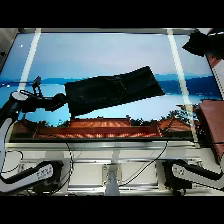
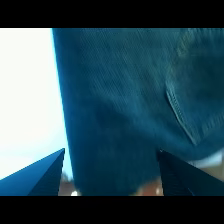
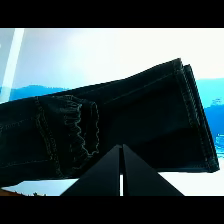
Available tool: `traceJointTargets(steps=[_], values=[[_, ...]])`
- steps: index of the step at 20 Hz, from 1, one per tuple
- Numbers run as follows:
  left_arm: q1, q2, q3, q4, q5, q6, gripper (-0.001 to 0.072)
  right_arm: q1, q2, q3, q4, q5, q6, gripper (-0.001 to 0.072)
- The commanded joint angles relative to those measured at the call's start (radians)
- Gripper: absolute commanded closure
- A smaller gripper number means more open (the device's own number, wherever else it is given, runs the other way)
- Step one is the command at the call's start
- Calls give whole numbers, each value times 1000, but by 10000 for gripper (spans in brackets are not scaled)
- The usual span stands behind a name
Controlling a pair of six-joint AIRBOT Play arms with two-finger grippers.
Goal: Fold the clothes and pants, and hang the long-sleeved shirts on hangers.
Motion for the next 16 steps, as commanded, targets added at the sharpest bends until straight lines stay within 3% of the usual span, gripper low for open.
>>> traceJointTargets(steps=[1,5,7,10,16], values=[[1,-43,0,-33,115,35,69,0,-3,0,-1,-66,-2,693],[1,-116,1,-117,124,85,56,0,-3,0,-1,-110,-3,693],[0,-154,1,-227,124,164,18,0,-3,0,-1,-123,-3,692],[0,-196,1,-387,119,294,19,0,-3,0,0,-126,-23,692],[-20,-218,2,-422,49,312,26,0,-3,0,-2,-123,-28,692]])
